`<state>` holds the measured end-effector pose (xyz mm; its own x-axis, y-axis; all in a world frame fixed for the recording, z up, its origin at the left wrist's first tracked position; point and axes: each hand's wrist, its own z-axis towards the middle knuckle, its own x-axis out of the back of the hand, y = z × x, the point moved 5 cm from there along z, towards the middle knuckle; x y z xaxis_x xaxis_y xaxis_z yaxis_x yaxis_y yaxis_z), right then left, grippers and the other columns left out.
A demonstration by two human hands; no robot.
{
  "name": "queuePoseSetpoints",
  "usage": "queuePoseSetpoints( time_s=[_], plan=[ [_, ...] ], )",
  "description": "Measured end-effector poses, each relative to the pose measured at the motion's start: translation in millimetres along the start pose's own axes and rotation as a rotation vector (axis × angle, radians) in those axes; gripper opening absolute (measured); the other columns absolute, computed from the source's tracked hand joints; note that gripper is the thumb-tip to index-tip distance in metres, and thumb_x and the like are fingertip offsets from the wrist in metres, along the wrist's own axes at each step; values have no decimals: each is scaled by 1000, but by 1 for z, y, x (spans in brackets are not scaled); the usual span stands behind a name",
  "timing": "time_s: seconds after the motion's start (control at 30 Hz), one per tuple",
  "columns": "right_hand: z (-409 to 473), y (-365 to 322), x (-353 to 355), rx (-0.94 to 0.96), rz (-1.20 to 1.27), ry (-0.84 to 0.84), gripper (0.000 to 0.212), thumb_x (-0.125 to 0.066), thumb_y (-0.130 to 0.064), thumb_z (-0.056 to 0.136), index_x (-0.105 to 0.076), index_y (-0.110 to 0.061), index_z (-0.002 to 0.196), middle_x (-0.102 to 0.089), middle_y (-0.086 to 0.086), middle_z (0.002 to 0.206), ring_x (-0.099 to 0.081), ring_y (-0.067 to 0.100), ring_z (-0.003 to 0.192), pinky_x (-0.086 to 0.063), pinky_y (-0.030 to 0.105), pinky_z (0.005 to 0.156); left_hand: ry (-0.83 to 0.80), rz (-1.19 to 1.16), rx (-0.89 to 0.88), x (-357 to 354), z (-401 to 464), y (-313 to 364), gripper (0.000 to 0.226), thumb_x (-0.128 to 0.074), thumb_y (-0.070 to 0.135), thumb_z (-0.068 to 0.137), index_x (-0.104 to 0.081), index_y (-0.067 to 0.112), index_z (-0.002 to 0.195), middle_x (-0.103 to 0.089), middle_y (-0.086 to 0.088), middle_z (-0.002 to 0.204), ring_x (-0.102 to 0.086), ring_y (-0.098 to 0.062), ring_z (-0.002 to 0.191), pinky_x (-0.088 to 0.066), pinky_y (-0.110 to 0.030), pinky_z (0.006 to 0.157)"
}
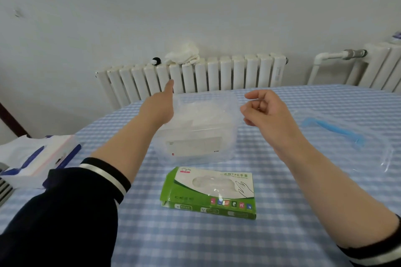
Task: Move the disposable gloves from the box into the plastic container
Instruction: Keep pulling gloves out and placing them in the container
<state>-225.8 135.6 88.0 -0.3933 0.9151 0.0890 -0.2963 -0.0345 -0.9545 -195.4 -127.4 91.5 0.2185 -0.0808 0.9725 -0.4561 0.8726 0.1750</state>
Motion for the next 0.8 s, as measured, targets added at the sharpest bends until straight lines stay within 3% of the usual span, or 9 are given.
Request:
queuePoseSetpoints(
  time_s=[0.07, 0.13, 0.2, 0.27, 0.43, 0.53, 0.63, 0.7, 0.8],
  plan=[
    [-1, 1, -5, 19, -47, -59, 18, -65, -15, 90, -56, -27, 99, -61, -6, 79, -59, 12, 76, -53, 37, 88, -42, 125, -52, -6, -1, 0, 74, -42, 0, 95, -6, 22, 156, -55, -5, 80, -53, -20, 65, -43, -34, 57],
    [-3, 2, -10, 41, -139, -133, 16, -68, -17, 89, -58, -28, 96, -61, -9, 81, -56, 12, 74, -51, 27, 81, -77, 219, -84, -10, -1, 1, 68, -42, 3, 96, -13, 21, 154, -56, -7, 98, -57, -24, 80, -44, -34, 64],
    [-7, 4, -15, 52, -309, -243, 14, -70, -24, 87, -59, -30, 94, -62, -12, 84, -54, 6, 71, -47, 19, 73, -12, 288, -108, -8, -1, 2, 60, -48, 7, 95, -27, 19, 150, -48, -11, 124, -54, -29, 105, -44, -35, 73],
    [-13, 8, -23, 45, -509, -397, 14, -70, -34, 86, -60, -33, 95, -63, -14, 87, -56, 2, 73, -47, 20, 72, 137, 360, -138, 2, -4, 5, 48, -56, 10, 93, -44, 17, 139, -41, -11, 129, -44, -30, 114, -39, -33, 76],
    [-33, 24, -44, 10, -800, -756, 24, -70, -43, 84, -59, -40, 104, -59, -20, 100, -56, -1, 90, -46, 20, 80, 305, 298, -161, 22, -19, 3, 31, -51, 8, 96, -64, 21, 121, -49, -12, 116, -44, -32, 108, -36, -36, 84],
    [-41, 34, -55, -5, -825, -899, 31, -70, -41, 85, -59, -42, 114, -52, -19, 113, -51, 0, 101, -44, 22, 90, 508, 78, -249, 32, -39, 3, 26, -47, 13, 100, -68, 16, 115, -58, -11, 102, -50, -30, 94, -36, -32, 75],
    [-45, 45, -64, -24, -774, -953, 33, -68, -34, 89, -60, -41, 120, -47, -15, 121, -48, 3, 109, -41, 25, 98, 636, -324, -383, 34, -83, 15, 23, -47, 16, 100, -67, 14, 111, -61, 12, 88, -49, -4, 75, -34, -14, 70],
    [-45, 53, -68, -17, -740, -940, 31, -68, -30, 89, -63, -39, 118, -46, -15, 118, -47, 4, 111, -40, 24, 98, 552, -494, -488, 19, -115, 25, 23, -48, 22, 99, -67, 16, 111, -53, 27, 82, -49, 4, 67, -36, -7, 64],
    [-44, 57, -68, -31, -653, -865, 21, -73, -33, 84, -63, -42, 100, -48, -21, 108, -49, -3, 102, -42, 15, 89, 208, -514, -517, -24, -141, 30, 41, -47, 52, 90, -57, 30, 123, -53, 28, 93, -51, 12, 87, -39, -5, 71]
  ],
)
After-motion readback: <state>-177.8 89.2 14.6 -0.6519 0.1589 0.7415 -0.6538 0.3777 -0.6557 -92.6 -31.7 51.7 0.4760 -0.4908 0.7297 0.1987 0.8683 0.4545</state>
